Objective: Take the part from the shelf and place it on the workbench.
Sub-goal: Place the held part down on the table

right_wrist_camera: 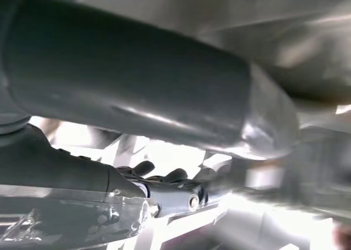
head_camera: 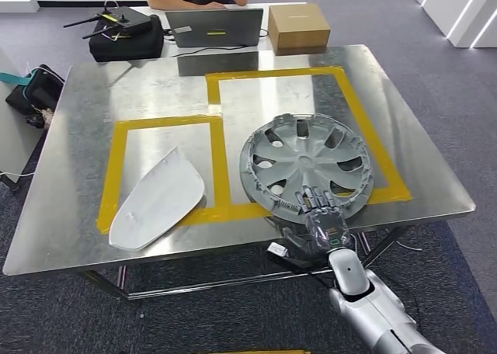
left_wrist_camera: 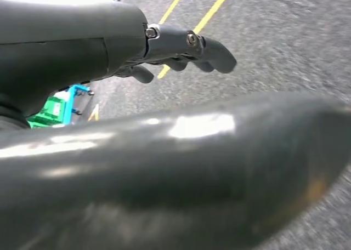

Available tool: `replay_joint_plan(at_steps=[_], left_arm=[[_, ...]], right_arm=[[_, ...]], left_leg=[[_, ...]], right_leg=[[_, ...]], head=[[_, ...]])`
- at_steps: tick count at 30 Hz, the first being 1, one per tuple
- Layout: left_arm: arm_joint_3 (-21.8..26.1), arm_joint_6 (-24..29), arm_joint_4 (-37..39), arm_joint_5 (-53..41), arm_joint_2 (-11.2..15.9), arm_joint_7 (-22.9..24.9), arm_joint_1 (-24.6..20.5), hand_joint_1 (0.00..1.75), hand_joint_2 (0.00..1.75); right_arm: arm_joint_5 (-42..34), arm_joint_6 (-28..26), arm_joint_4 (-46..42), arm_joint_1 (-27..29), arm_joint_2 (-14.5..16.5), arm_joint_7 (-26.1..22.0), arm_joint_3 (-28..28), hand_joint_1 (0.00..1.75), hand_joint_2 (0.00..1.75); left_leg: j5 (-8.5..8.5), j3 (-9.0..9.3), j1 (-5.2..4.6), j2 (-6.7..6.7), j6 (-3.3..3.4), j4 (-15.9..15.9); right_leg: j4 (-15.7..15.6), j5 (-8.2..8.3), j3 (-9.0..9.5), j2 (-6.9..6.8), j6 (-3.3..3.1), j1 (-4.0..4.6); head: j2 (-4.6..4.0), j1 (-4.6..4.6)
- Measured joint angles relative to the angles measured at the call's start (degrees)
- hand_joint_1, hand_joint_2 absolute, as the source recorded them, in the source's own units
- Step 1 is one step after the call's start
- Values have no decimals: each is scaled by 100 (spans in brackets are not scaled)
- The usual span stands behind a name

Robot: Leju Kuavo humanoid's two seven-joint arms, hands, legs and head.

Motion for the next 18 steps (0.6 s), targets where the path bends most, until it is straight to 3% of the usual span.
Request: replay_joint_plan(at_steps=[2,3,4,5,7,9,10,11,14,15,18], left_arm=[[20,38,0,5,-7,37,6,0,0],[34,50,0,8,-10,47,15,0,0],[56,56,0,11,-13,55,24,0,0],[83,60,0,13,-18,58,30,0,0],[132,73,0,14,-27,59,32,0,0],[157,97,0,13,-29,62,30,0,0],[169,112,0,13,-28,68,32,0,0],[184,125,0,12,-25,75,34,0,0],[254,179,0,14,-31,115,39,0,0],[274,207,0,15,-39,126,40,0,0],[293,256,0,13,-53,131,49,0,0]], right_arm=[[366,232,-408,-268,-527,827,271,0,0],[432,393,-660,-471,-867,1056,419,0,0],[463,553,-918,-698,-1211,1181,563,0,0],[479,689,-1166,-927,-1544,1248,706,0,0],[494,902,-1652,-1391,-2184,1388,1043,0,0],[501,1030,-2077,-1889,-2759,1692,1484,0,0],[503,1078,-2263,-2143,-3023,1887,1753,0,0],[505,1115,-2420,-2379,-3262,2077,2026,0,0],[504,1152,-2827,-2924,-3881,2389,2802,0,0],[504,1146,-2954,-3063,-4079,2421,3003,0,0],[503,1123,-3249,-3368,-4568,2449,3349,0,0]], left_leg=[[99,-134,-51,-5,58,10],[143,-200,-75,-6,70,14],[183,-257,-94,-5,75,16],[216,-300,-103,-4,73,18],[268,-361,-120,-5,53,22],[315,-399,-144,-8,16,35],[335,-416,-155,-11,0,38],[339,-425,-159,-13,31,39],[372,-458,-175,-18,271,31],[413,-470,-176,-19,279,20],[494,-495,-161,-20,125,-25]], right_leg=[[790,-495,-199,-1,-4,10],[1036,-606,-222,1,-10,23],[1059,-603,-130,1,-22,44],[851,-517,79,2,-40,66],[54,-336,698,3,-81,101],[-479,-296,1064,4,-121,115],[-564,-312,1106,4,-139,117],[-576,-293,1086,4,-145,114],[-601,-254,1048,7,-146,112],[-599,-243,1033,6,-158,118],[-591,-213,987,0,-198,138]], head=[[0,4],[0,4],[0,3],[0,3],[0,5],[0,2],[0,-2],[0,-5],[0,-12],[0,-13],[0,-11]])
